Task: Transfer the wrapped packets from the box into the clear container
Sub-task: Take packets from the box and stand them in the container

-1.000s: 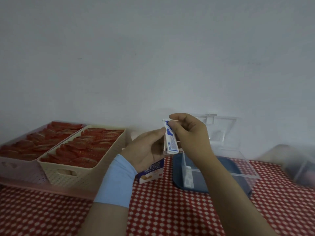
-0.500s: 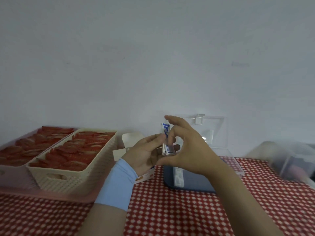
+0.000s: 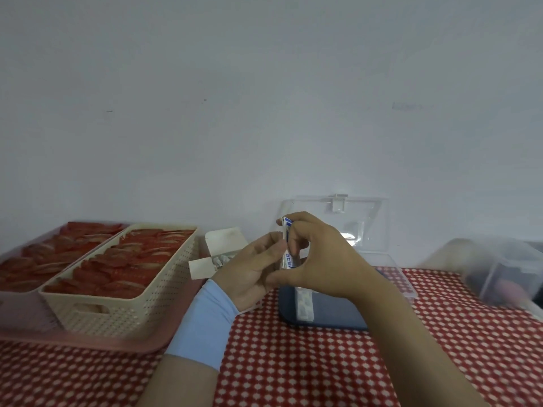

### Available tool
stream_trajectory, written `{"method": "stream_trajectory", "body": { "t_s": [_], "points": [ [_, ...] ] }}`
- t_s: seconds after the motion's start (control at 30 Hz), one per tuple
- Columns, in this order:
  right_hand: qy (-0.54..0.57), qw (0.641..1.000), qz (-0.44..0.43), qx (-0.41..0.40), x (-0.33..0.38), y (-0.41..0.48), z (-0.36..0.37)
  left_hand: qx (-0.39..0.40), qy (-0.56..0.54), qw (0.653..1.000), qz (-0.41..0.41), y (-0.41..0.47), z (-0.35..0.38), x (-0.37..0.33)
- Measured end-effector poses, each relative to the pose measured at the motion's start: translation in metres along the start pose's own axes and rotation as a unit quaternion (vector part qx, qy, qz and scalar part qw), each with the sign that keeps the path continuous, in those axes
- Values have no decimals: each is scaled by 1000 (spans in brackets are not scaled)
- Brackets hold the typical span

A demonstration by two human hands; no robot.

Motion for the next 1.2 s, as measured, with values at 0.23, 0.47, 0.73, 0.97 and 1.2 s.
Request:
{"method": "stream_trajectory", "body": {
  "t_s": [0.23,0.47,0.73,0.97,1.2],
  "points": [
    [258,957,133,0,-27,-1,-12,12,-8,1000,0,-5,6,-3],
    [291,929,217,71,-46,-5,-1,29,80,996,-20,-8,7,-1],
    [228,940,253,39,-61,-6,-7,-57,424,904,11,2,-2,-22],
    [197,942,273,12,-66,-10,-11,-117,482,868,29,4,-1,-20],
    [30,956,291,-25,-91,-8,-33,-191,633,747,69,4,5,-26]
  ]
}}
Point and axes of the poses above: each hand's wrist, its own y-axis towards the middle knuckle, its own z-axis out of the palm, x = y × z, the point moved 8 cm from there along y, towards the middle knuckle, and after that the axes turned 3 degrees about z, right-handed, at the moved point
